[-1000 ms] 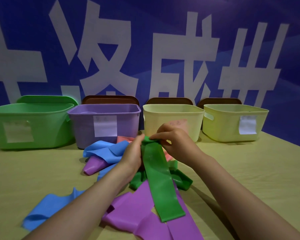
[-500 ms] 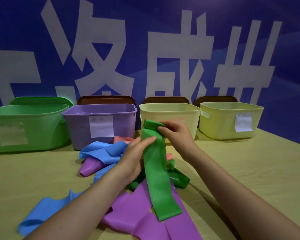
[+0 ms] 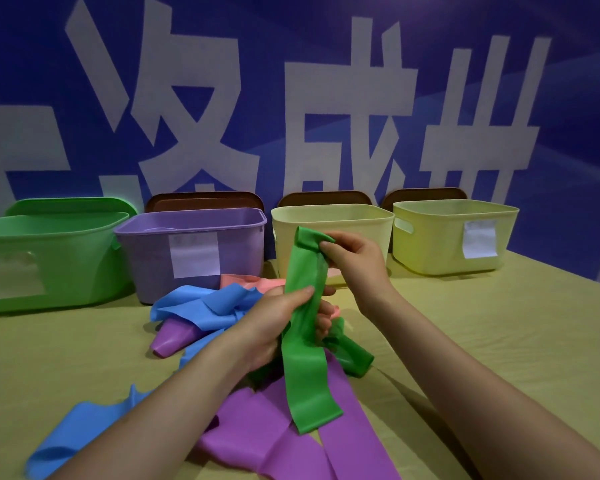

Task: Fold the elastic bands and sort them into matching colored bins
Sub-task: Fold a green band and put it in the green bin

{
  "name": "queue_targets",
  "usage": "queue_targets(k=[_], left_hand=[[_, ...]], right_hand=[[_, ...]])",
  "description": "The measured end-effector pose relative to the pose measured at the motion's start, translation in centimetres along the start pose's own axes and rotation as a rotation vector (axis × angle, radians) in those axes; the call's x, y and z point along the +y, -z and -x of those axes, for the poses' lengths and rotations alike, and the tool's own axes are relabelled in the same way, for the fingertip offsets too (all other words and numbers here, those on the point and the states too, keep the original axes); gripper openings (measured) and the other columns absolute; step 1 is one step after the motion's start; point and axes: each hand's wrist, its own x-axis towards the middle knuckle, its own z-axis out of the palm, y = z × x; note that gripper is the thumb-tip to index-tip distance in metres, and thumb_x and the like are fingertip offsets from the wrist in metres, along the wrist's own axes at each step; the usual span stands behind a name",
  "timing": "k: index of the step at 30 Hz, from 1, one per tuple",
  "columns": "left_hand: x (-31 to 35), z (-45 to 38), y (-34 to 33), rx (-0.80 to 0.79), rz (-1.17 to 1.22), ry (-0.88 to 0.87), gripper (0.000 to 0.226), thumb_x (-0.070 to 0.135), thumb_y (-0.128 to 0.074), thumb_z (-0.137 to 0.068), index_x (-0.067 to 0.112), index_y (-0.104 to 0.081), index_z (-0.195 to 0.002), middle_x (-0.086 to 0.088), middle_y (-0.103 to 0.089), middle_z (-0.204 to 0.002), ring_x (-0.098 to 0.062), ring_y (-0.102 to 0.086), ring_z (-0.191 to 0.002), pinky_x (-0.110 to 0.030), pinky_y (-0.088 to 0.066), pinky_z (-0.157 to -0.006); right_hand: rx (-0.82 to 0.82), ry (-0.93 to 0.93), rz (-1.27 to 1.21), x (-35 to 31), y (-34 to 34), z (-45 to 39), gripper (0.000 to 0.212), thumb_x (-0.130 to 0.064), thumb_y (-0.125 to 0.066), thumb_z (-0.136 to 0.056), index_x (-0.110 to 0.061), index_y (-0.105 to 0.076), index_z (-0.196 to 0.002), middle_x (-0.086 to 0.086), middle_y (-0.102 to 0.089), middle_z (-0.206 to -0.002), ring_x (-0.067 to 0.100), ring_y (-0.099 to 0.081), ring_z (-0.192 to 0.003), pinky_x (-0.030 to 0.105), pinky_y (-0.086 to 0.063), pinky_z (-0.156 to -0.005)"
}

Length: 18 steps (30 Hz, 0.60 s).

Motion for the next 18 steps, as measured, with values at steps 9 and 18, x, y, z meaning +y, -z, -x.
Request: queue_targets(k=[9,18], left_hand=[[0.0,0.1,-0.3,-0.001,0.068,0.023,0.025,0.006,-0.035,-0.099,-0.004,-0.055,-0.112,-0.015,-0.072,-0.081,-0.019,-0.063,-0.054,-0.026,-0.053,-0.050],[0.2,0.2,-0.1,0.019,0.090,0.003,0.044,0.011,-0.034,-0.098,-0.002,-0.073,-0.082,-0.018,-0.069,-0.080,-0.020,-0.064,-0.058,-0.026,-0.050,-0.053]], right_hand=[[-0.029,0.298,0.277,0.7,0.5,0.0,0.024,-0.003,-0.059,-0.089,-0.014,-0.073,-0.106,-0.006,-0.069,-0.094,0.011,-0.063,-0.094,0.027,-0.051,-0.084],[-0.185,0.549,0.532,1.1,1.4,-0.1,0.032,0.009,-0.062,-0.084,-0.010,-0.074,-0.106,0.003,-0.062,-0.093,-0.016,-0.047,-0.091,0.002,-0.037,-0.078]])
